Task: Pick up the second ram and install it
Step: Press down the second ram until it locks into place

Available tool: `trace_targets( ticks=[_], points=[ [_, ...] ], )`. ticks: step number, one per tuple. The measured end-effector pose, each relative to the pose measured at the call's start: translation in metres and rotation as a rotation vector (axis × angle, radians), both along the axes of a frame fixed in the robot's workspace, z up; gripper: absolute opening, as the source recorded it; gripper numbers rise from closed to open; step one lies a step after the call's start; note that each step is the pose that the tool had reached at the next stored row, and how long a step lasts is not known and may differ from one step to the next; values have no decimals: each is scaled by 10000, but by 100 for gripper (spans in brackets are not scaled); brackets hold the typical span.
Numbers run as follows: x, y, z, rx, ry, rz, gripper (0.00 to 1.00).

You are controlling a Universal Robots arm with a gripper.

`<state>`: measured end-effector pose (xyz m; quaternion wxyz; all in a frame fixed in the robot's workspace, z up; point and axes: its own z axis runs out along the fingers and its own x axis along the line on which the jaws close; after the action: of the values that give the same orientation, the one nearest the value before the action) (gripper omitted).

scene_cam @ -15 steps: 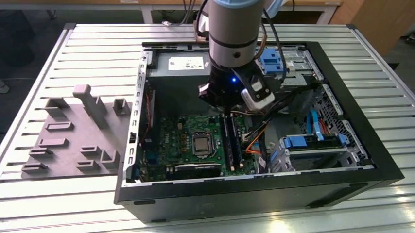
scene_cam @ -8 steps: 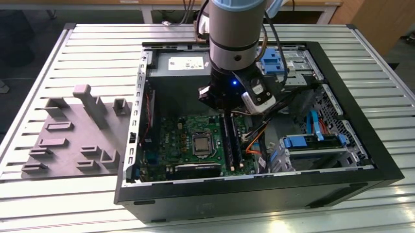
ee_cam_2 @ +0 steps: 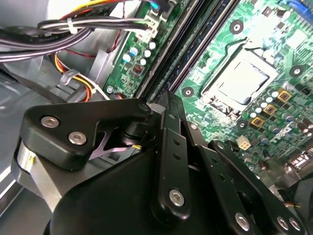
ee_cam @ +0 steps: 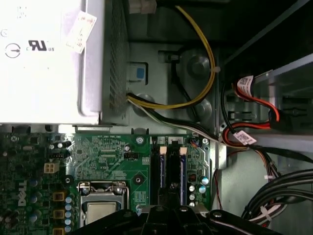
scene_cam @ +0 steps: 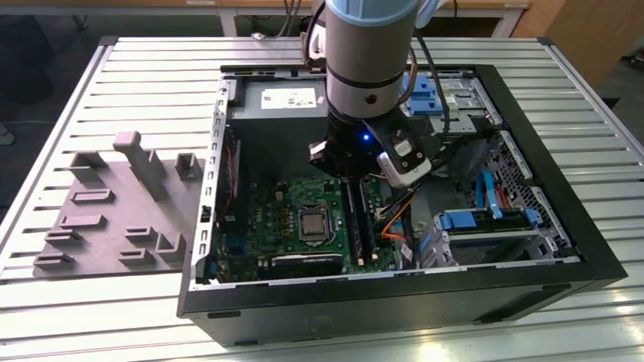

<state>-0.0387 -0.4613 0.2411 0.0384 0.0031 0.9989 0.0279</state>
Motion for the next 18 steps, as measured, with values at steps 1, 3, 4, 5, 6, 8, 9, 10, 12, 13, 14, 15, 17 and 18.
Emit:
trace_targets(
  ticks=[1,3,4,5,6,8,9,10,12,13,14,15,17,18],
  points=[
    [0,-10,0,0,-1,0,11],
    [0,-32,0,1,0,0,11],
    [0,-43,0,0,0,1,11],
    [0,-54,0,1,0,1,11],
    [0,-65,0,0,0,1,11],
    [0,-88,0,0,0,0,11],
    [0,-100,0,0,0,0,11],
    [0,-112,0,0,0,0,11],
    [0,-137,0,0,0,0,11],
    [0,-149,0,0,-1,0,11],
    [0,-161,0,-1,0,0,11],
    [0,-172,0,-1,0,0,11],
    [0,-193,0,-1,0,0,11],
    [0,-205,0,-1,0,0,11]
  ],
)
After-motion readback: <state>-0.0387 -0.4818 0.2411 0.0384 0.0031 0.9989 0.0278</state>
